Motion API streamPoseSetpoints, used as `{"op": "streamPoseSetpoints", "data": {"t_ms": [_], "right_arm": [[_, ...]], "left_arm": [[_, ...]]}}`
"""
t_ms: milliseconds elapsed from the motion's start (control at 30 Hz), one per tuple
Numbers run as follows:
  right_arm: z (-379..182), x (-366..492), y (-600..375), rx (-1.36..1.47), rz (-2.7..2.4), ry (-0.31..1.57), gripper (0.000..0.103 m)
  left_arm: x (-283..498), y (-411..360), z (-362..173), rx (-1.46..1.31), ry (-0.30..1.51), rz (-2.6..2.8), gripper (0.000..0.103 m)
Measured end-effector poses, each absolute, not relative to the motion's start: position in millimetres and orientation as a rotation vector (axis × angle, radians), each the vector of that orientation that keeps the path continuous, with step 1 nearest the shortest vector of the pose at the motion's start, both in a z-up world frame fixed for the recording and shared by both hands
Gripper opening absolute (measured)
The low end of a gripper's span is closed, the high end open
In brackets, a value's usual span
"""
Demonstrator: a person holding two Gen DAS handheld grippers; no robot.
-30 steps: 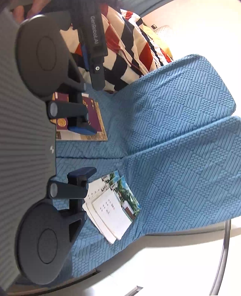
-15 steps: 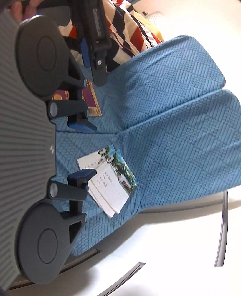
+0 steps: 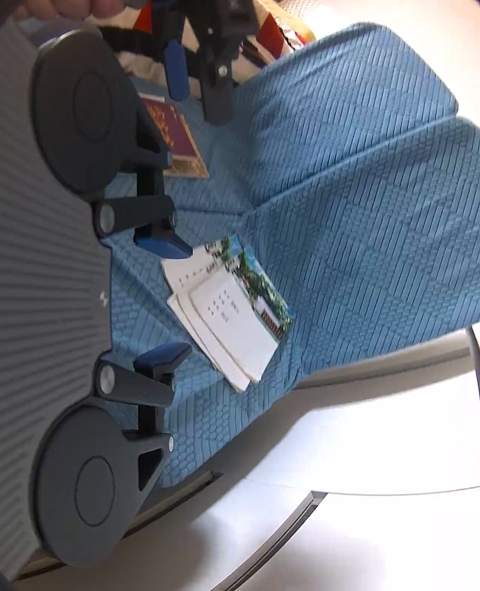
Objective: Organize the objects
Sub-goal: 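Move both tools toward the scenic brochures lying on the seat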
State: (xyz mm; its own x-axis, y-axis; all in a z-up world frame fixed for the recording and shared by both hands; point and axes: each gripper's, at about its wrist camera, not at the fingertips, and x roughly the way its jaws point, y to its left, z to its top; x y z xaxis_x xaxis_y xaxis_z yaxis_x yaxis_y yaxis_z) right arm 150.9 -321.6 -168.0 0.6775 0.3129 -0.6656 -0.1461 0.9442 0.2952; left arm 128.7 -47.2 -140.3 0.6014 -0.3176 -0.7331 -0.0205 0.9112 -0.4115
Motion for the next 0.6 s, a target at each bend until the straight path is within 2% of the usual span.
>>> {"op": "streamPoseSetpoints", "data": {"t_ms": [333,600], "right_arm": [[-210,194,-343,0.274,0.187,0.787,0.053],[-234,226,-345,0.394,0.202,0.756,0.053]], "left_arm": [[160,-77,-184,-0.412,0.966,-0.19,0.087],[191,-74,-213,-0.545,0.96,-0.173,0.085]]}}
